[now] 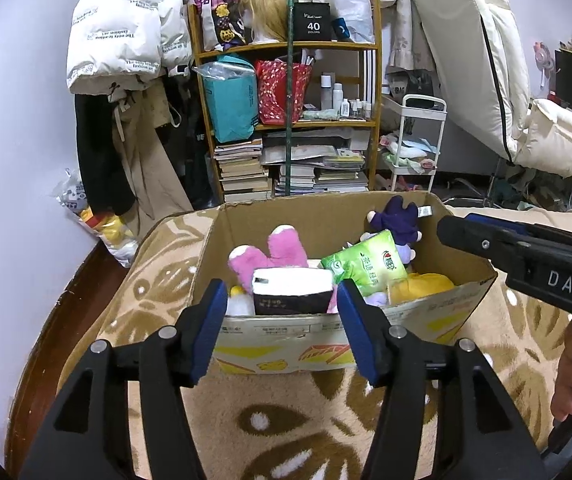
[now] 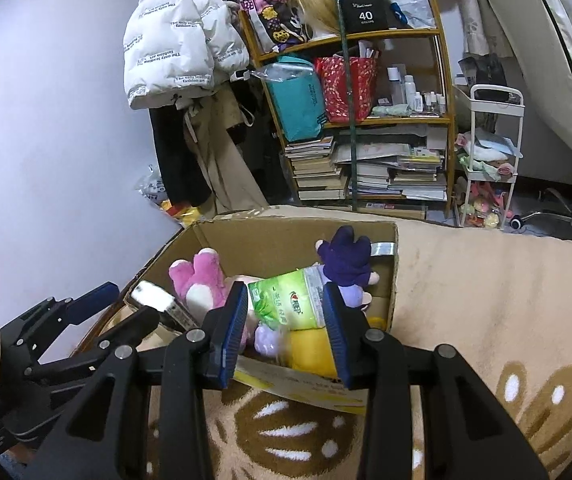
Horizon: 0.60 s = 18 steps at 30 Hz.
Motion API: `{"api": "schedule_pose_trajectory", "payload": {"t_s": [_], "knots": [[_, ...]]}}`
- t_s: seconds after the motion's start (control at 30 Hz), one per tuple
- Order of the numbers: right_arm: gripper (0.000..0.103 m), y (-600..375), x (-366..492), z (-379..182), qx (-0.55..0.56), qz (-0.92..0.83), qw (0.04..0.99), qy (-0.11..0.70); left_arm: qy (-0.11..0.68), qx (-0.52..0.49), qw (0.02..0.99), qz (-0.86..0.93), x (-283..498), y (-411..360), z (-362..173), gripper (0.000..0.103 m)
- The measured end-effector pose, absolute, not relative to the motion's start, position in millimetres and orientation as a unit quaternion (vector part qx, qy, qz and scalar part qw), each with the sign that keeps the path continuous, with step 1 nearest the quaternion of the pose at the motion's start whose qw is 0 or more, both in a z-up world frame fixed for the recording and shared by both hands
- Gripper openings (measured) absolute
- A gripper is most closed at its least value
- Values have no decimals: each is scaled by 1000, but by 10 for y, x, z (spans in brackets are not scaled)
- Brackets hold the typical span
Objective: Organize soft objects
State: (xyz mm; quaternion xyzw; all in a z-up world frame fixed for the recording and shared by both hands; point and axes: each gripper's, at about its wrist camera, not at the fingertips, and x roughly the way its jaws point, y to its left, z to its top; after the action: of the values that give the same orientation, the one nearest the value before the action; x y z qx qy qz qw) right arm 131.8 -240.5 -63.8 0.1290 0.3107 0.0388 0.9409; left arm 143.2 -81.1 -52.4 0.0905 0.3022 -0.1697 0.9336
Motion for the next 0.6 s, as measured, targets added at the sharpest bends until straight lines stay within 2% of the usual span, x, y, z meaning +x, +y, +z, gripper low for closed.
{"api": "schedule_pose_trajectory", "payload": {"t_s": [0.13, 0.2, 0.27, 0.33, 0.5, 0.6], "knots": [[41, -2424, 1257, -575, 137, 37, 941, 306, 296, 95, 936, -166, 1368, -799, -481, 65], [43, -2432, 1215, -532, 134, 33, 943, 302, 298, 96, 936, -164, 1324, -792, -453, 67], [50, -2458, 1179, -513, 141, 33, 943, 299, 297, 99, 936, -161, 1263, -769, -415, 71], [51, -2471, 1112, -497, 146, 33, 943, 298, 291, 102, 939, -154, 1192, -739, -362, 78], [56, -2451, 967, -446, 130, 24, 943, 306, 287, 96, 941, -154, 1045, -649, -220, 80], [69, -2426, 824, -340, 121, 24, 947, 297, 286, 93, 943, -144, 976, -572, -115, 86]]}}
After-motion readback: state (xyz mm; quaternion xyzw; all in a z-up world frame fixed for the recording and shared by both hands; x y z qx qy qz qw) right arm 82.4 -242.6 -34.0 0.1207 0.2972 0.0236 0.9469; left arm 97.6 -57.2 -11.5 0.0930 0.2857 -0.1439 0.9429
